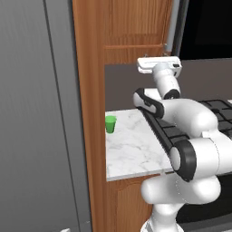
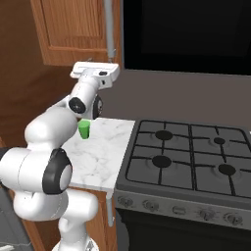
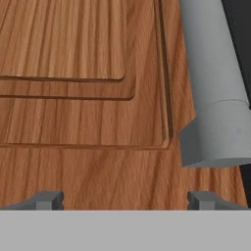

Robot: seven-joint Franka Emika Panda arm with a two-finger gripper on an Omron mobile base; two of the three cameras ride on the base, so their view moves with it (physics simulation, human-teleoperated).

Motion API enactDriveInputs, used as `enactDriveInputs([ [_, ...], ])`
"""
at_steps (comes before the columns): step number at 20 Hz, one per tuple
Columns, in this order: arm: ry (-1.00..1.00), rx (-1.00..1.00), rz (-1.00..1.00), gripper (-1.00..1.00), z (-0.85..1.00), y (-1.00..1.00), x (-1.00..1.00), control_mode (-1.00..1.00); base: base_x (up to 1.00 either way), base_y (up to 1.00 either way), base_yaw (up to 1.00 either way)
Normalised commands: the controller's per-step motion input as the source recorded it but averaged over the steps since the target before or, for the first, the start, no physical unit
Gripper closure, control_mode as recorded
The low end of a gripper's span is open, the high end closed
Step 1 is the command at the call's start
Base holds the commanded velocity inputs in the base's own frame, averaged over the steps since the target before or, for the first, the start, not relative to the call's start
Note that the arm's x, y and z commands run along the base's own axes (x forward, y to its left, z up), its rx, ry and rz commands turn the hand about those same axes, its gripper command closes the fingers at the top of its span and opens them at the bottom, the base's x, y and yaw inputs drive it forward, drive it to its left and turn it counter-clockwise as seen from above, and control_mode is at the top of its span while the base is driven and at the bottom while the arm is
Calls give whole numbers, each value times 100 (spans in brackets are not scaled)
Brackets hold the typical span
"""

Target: Close all open cabinet doors.

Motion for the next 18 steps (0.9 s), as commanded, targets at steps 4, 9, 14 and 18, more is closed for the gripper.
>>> enactDriveInputs([
  [4, 0, 0, 0, -100, 0, 0, 44, -100, 0, 0, 0],
  [9, 0, 0, 0, -100, 0, 0, 44, -100, 0, 0, 0],
  [14, 1, 0, 0, -100, 0, 0, 40, -100, 0, 0, 0],
  [18, 3, 0, 0, -100, 0, 0, 39, -100, 0, 0, 0],
])
